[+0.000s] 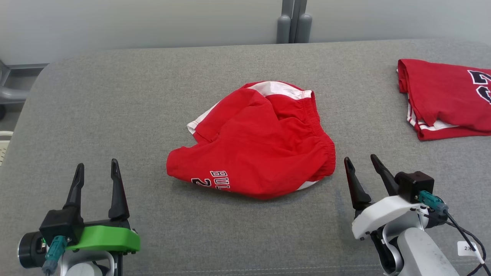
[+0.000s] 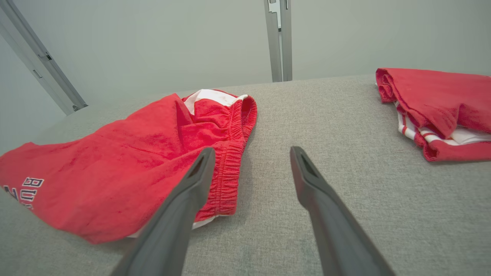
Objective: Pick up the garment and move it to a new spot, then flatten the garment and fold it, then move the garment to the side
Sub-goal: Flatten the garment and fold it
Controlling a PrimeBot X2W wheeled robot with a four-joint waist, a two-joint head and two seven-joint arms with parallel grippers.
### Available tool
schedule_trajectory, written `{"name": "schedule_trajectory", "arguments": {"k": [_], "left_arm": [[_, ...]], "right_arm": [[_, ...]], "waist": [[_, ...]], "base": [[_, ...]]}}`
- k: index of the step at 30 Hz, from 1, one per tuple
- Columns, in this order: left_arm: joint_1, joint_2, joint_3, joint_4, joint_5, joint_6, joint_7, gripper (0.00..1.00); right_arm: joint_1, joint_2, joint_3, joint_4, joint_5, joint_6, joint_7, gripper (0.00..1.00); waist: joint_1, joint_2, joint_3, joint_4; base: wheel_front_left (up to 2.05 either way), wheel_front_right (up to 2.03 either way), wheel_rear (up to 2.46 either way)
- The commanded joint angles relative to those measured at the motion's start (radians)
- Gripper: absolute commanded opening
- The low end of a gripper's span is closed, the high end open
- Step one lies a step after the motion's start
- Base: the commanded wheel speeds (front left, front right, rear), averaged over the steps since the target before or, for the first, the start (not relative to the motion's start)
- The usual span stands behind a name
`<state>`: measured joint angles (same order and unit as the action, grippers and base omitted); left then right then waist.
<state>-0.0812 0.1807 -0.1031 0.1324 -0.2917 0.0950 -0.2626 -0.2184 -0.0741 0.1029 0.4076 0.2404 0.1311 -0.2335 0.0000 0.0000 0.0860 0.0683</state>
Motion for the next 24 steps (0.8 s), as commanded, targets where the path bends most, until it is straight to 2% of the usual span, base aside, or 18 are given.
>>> {"name": "schedule_trajectory", "arguments": {"k": [1, 11, 24], "left_arm": [[0.020, -0.010, 0.026, -0.005, 0.016, -0.017, -0.002, 1.00], [0.007, -0.074, 0.082, 0.016, 0.073, -0.085, -0.002, 1.00], [-0.009, -0.117, 0.106, 0.044, 0.112, -0.135, -0.002, 1.00]], "right_arm": [[-0.017, -0.007, 0.008, 0.013, 0.012, -0.001, 0.016, 1.00], [-0.114, -0.043, 0.056, 0.119, 0.074, -0.001, 0.096, 1.00], [-0.208, -0.077, 0.115, 0.303, 0.229, -0.001, 0.168, 1.00]], "waist": [[0.0000, 0.0000, 0.000, 0.004], [0.0000, 0.0000, 0.009, 0.050], [0.0000, 0.0000, 0.022, 0.129]], "base": [[0.00, 0.00, 0.00], [0.00, 0.00, 0.00], [0.00, 0.00, 0.00]]}}
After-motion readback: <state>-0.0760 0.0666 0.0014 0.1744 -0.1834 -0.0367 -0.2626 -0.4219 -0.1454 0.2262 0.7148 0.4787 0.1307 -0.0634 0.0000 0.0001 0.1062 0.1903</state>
